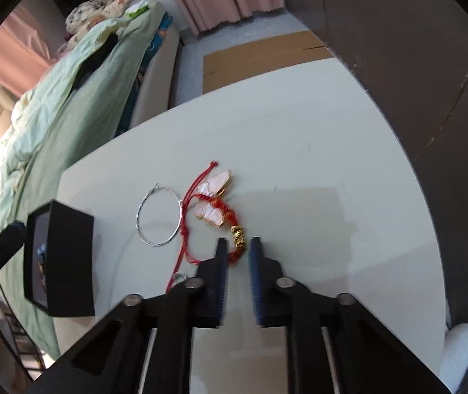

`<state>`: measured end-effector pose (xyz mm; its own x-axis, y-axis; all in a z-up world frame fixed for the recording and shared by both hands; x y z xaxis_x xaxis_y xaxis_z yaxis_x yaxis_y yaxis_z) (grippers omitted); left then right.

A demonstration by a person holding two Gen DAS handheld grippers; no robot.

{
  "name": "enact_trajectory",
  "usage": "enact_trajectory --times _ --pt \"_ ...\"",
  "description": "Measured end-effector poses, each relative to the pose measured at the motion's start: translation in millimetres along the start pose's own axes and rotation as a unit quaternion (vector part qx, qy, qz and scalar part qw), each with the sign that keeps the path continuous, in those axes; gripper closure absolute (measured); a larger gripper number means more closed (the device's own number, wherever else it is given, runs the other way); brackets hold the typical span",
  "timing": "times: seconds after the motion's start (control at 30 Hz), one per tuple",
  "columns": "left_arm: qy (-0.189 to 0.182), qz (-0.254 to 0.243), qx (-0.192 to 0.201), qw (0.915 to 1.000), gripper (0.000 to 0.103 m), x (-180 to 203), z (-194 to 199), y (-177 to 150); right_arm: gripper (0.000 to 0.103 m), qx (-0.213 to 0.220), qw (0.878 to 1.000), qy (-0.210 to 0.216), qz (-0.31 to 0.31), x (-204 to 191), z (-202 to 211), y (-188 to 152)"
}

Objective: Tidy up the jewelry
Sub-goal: 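Grasp the red string bracelet with the right tool and lift it off the butterfly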

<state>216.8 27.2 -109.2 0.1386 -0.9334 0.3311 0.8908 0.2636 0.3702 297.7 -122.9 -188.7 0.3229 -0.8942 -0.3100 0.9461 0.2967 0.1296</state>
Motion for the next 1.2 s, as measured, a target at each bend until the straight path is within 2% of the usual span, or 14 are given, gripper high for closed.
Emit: enact_trajectory --times 0.07,0.13,0.17,0.2,0.27,0.47,0.57,0.63,0.67,0.7,0.87,1.0,1.17,1.2 --pt "-0.001 0.009 -0.016 0.9998 0.082 -2 -7 0 0.099 0.001 1.000 0.004 -0.001 1 2 -2" --pt "-0.008 0.014 -0.026 0.9995 0.075 -2 -13 2 0.101 0.008 1.000 0.016 -0.003 2 9 -3" --pt "-0.008 0.012 -0.025 0.9996 0.059 0 -14 3 0.101 0.013 1.000 0.023 -0.004 3 13 -4" --pt "-0.008 0.009 -0.023 0.9997 0.034 1 -15 5 0.101 0.019 0.999 0.027 -0.007 5 19 -4" --pt "-0.014 0.002 -0.014 0.9998 0.013 8 -14 5 0.101 0.031 0.999 0.035 -0.010 10 30 -6" --pt "-0.003 -0.008 -0.015 0.9999 0.013 20 -26 11 0.101 0.050 0.996 0.065 -0.019 24 46 -6" --pt "0.002 0.013 -0.006 0.9999 0.013 13 -27 16 0.099 0.033 0.997 0.072 -0.018 22 37 1" --pt "0.004 0.028 0.003 0.9996 0.013 5 -23 21 0.082 0.024 0.998 0.063 -0.011 18 31 3" --pt "0.006 0.038 0.008 0.9992 0.013 0 -21 23 0.053 0.023 0.998 0.058 -0.008 16 29 3" --pt "0.007 0.046 0.013 0.9989 0.013 -5 -18 24 0.035 0.027 0.998 0.049 -0.003 13 29 4" --pt "0.010 0.073 0.025 0.9970 0.013 -26 -11 30 0.037 0.030 0.999 0.028 0.029 -1 24 9" --pt "0.010 0.084 0.031 0.9960 0.013 -36 -7 36 0.077 0.000 0.999 0.007 0.050 -10 6 11" --pt "0.004 0.074 0.021 0.9971 0.013 -35 -12 42 0.081 0.000 0.998 -0.027 0.061 -12 -1 13" --pt "0.004 0.071 0.020 0.9973 0.013 -34 -12 42 0.087 0.000 0.997 -0.035 0.064 -13 -2 12"
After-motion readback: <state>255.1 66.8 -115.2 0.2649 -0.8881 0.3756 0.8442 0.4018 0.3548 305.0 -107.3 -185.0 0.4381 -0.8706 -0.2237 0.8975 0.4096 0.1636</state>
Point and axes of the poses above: each gripper's, at about its wrist camera, not at the fingertips, and z roughly against the way its jaws point, x to its right, y to its top, the point moved 4 cm from there along -z, roughly the way its jaws point, and after that the axes turned 14 degrees about -x, right-handed, at the moved point
